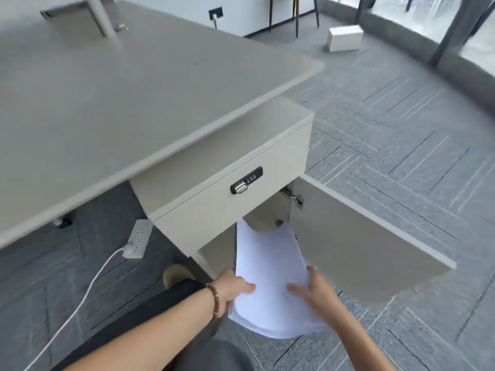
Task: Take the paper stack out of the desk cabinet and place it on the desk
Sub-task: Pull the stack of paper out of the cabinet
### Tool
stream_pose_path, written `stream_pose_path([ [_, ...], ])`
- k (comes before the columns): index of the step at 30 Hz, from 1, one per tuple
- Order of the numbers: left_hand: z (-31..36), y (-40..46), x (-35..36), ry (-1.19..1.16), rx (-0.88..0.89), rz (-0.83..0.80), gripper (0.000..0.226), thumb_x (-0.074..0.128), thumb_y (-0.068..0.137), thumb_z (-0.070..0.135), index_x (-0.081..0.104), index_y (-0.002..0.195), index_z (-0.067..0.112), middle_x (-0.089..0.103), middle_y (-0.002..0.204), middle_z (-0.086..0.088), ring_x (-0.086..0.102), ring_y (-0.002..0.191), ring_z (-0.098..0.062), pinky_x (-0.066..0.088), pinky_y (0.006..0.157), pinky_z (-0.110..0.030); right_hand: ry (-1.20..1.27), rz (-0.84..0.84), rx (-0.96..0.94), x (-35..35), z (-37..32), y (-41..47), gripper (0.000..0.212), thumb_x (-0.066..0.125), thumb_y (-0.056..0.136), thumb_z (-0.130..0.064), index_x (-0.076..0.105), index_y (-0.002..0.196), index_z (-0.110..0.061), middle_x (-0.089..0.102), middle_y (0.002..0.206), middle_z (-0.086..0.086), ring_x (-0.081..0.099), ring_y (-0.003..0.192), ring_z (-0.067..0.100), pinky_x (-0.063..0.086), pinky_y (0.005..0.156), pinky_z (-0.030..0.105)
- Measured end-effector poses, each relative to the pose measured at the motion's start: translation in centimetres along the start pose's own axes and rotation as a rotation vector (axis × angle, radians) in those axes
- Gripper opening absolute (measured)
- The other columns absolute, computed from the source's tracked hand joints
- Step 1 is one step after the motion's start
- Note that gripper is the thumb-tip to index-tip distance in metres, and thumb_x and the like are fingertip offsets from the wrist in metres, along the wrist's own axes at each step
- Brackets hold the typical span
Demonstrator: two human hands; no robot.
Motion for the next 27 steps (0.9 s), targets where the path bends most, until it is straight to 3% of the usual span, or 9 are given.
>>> stream_pose_path([
  [2, 1.5, -3.5, 0.6, 0.018, 0.024, -0.026, 0.059, 0.082, 0.069, 0.015, 0.064, 0.123, -0.001, 0.073, 0.118, -0.011, 0.070, 0.107, -0.030, 0.054, 0.100, -0.043, 0.024, 0.032, -0.030, -1.6, -1.0, -3.4, 0.063, 0.076, 0.069, -0.045, 0.054, 0.121, -0.017, 0.067, 0.115, 0.004, 0.064, 0.103, 0.027, 0.053, 0.085, 0.039],
  [4, 2.6, -7.2, 1.4, 0.037, 0.047, -0.033, 0.047, 0.076, 0.080, 0.007, 0.062, 0.124, -0.002, 0.072, 0.120, -0.013, 0.069, 0.108, -0.030, 0.055, 0.095, -0.040, 0.042, 0.068, -0.048, -3.4, -2.1, -7.0, 0.053, 0.076, 0.072, -0.041, 0.056, 0.115, -0.016, 0.066, 0.113, 0.002, 0.063, 0.102, 0.025, 0.052, 0.083, 0.038],
  [10, 5.7, -16.0, 4.1, 0.055, 0.140, -0.115, 0.050, 0.076, 0.075, 0.009, 0.062, 0.122, 0.000, 0.075, 0.113, -0.014, 0.072, 0.101, -0.032, 0.057, 0.094, -0.047, 0.113, 0.193, -0.099, -8.5, -4.5, -16.6, 0.039, 0.073, 0.071, -0.037, 0.056, 0.100, -0.019, 0.064, 0.104, -0.001, 0.063, 0.093, 0.020, 0.050, 0.070, 0.032],
  [15, 10.9, -24.7, 4.9, 0.083, 0.285, -0.158, 0.043, 0.070, 0.084, 0.007, 0.060, 0.124, -0.002, 0.073, 0.117, -0.015, 0.071, 0.098, -0.027, 0.058, 0.076, -0.034, 0.071, 0.374, -0.201, -14.1, -8.8, -24.6, 0.035, 0.073, 0.073, -0.038, 0.059, 0.099, -0.019, 0.063, 0.096, -0.004, 0.059, 0.082, 0.013, 0.043, 0.057, 0.022],
  [17, 13.1, -28.7, 4.6, 0.060, 0.350, -0.154, 0.032, 0.066, 0.088, 0.005, 0.065, 0.119, -0.002, 0.074, 0.114, -0.015, 0.071, 0.100, -0.029, 0.057, 0.078, -0.034, 0.078, 0.439, -0.271, -16.0, -11.1, -28.0, 0.030, 0.074, 0.075, -0.036, 0.058, 0.095, -0.022, 0.062, 0.091, -0.007, 0.060, 0.084, 0.013, 0.043, 0.060, 0.022],
  [21, 16.8, -36.9, 2.3, -0.052, 0.508, -0.157, 0.012, 0.064, 0.091, 0.003, 0.071, 0.100, 0.002, 0.077, 0.092, -0.010, 0.073, 0.077, -0.022, 0.056, 0.061, -0.027, 0.132, 0.523, -0.430, -18.8, -16.2, -33.6, 0.028, 0.077, 0.072, -0.033, 0.058, 0.090, -0.022, 0.066, 0.089, -0.002, 0.063, 0.083, 0.018, 0.050, 0.069, 0.034],
  [25, 19.0, -43.2, -2.6, -0.184, 0.636, -0.137, 0.026, 0.068, 0.090, 0.010, 0.071, 0.114, 0.002, 0.077, 0.110, -0.013, 0.072, 0.102, -0.030, 0.056, 0.092, -0.040, 0.167, 0.511, -0.600, -19.0, -22.8, -37.7, 0.030, 0.078, 0.074, -0.030, 0.060, 0.097, -0.022, 0.070, 0.094, -0.003, 0.066, 0.085, 0.017, 0.050, 0.069, 0.034],
  [27, 19.8, -45.4, -5.7, -0.267, 0.663, -0.144, 0.028, 0.070, 0.089, 0.015, 0.070, 0.115, 0.004, 0.076, 0.113, -0.015, 0.070, 0.109, -0.033, 0.053, 0.100, -0.045, 0.156, 0.485, -0.666, -18.1, -26.2, -39.0, 0.034, 0.079, 0.071, -0.038, 0.061, 0.096, -0.023, 0.071, 0.092, -0.004, 0.067, 0.084, 0.016, 0.051, 0.072, 0.037],
])
Point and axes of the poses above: each hand's wrist, its own y-axis towards the middle knuckle, its own x-axis out of the palm, z = x × y, the point moved 10 cm from there along y, towards the middle knuckle
